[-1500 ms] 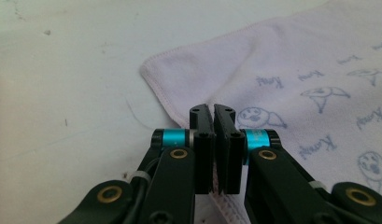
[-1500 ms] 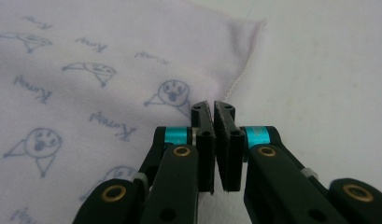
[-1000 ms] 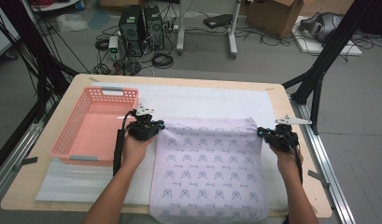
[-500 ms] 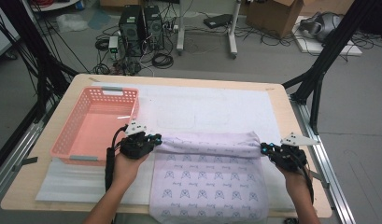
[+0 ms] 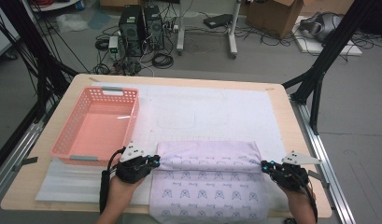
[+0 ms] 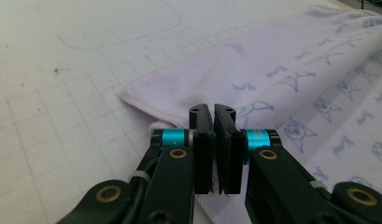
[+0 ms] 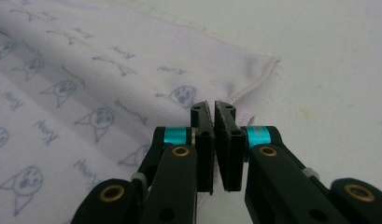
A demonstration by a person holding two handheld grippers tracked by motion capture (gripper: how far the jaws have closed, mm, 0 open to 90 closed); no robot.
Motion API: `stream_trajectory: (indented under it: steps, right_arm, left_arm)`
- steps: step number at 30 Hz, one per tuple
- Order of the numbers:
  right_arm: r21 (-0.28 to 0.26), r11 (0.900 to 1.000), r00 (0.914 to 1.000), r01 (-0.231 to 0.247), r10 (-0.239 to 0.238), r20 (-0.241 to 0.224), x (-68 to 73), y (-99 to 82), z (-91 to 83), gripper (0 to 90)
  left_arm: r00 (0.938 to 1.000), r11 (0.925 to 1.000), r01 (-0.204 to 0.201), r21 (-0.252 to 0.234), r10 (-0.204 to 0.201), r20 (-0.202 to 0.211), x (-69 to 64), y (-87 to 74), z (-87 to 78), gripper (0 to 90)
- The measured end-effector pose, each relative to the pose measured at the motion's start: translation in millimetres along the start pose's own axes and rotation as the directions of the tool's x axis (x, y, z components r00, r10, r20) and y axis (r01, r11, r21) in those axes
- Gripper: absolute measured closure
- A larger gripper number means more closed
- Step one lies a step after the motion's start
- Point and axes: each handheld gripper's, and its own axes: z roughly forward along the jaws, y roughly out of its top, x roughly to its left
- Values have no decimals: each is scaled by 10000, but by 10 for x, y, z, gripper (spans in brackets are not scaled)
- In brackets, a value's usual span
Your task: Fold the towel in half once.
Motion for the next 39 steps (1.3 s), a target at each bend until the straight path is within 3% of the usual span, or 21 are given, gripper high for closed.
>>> stream_trajectory:
  steps: [4, 8, 11, 13, 17, 21, 23, 25, 27, 28, 29, 31, 32, 36, 39]
  right_arm:
    - [240, 9997, 9999, 49, -53, 164, 35, -15, 7, 847]
    - [98, 9998, 9991, -166, 162, 391, 51, 38, -23, 680]
    - [-393, 9982, 9977, -450, 469, 497, 6, 135, -39, 620]
    - [-414, 9981, 9971, -460, 484, 592, -22, 211, 5, 600]
    - [161, 9979, 9955, -625, 612, 722, -90, 352, 221, 542]
    - [889, 9925, 9920, -845, 754, 1011, -171, 453, 476, 511]
    - [1245, 9877, 9889, -942, 784, 1263, -221, 465, 598, 509]
    - [1567, 9817, 9854, -1085, 854, 1473, -262, 459, 704, 507]
    - [2013, 9739, 9864, -1045, 758, 1456, -278, 445, 783, 581]
    - [1911, 9773, 9878, -910, 643, 1416, -282, 449, 779, 718]
    - [1992, 9772, 9901, -731, 472, 1318, -269, 455, 769, 797]
    - [2086, 9773, 9898, -380, 81, 1424, -233, 461, 755, 854]
    - [1996, 9796, 9889, -213, -87, 1483, -215, 463, 734, 858]
    - [1188, 9927, 9891, -219, 42, 1470, -180, 460, 583, 859]
    - [705, 9973, 9911, -184, 89, 1332, -141, 447, 438, 858]
  left_arm:
    - [9999, 9989, -96, 451, 93, 61, 8, -61, 47, 817]
    - [9998, 9996, 175, 221, -175, 9, 27, 12, 50, 576]
    - [9993, 9993, 364, 113, -364, 7, 59, 120, 77, 536]
    - [9988, 9989, 458, 130, -455, -177, 85, 173, 162, 537]
    - [9948, 9930, 964, 680, -939, -400, 171, 230, 382, 513]
    - [9900, 9873, 1303, 907, -1246, -660, 249, 248, 551, 508]
    - [9889, 9854, 1383, 998, -1320, -676, 262, 241, 601, 516]
    - [9899, 9865, 1283, 1013, -1213, -727, 258, 241, 622, 586]
    - [9920, 9894, 929, 1113, -823, -960, 250, 238, 625, 713]
    - [9919, 9909, 740, 1123, -614, -1115, 251, 232, 621, 831]
    - [9920, 9908, 749, 1129, -624, -1102, 260, 233, 615, 886]
    - [9917, 9926, 618, 1049, -492, -1187, 258, 237, 586, 895]
    - [9918, 9936, 614, 947, -500, -1179, 255, 241, 566, 896]
    - [9934, 9978, 617, 234, -591, -982, 222, 287, 424, 897]
    - [9949, 9985, 547, -31, -547, -851, 200, 307, 325, 898]
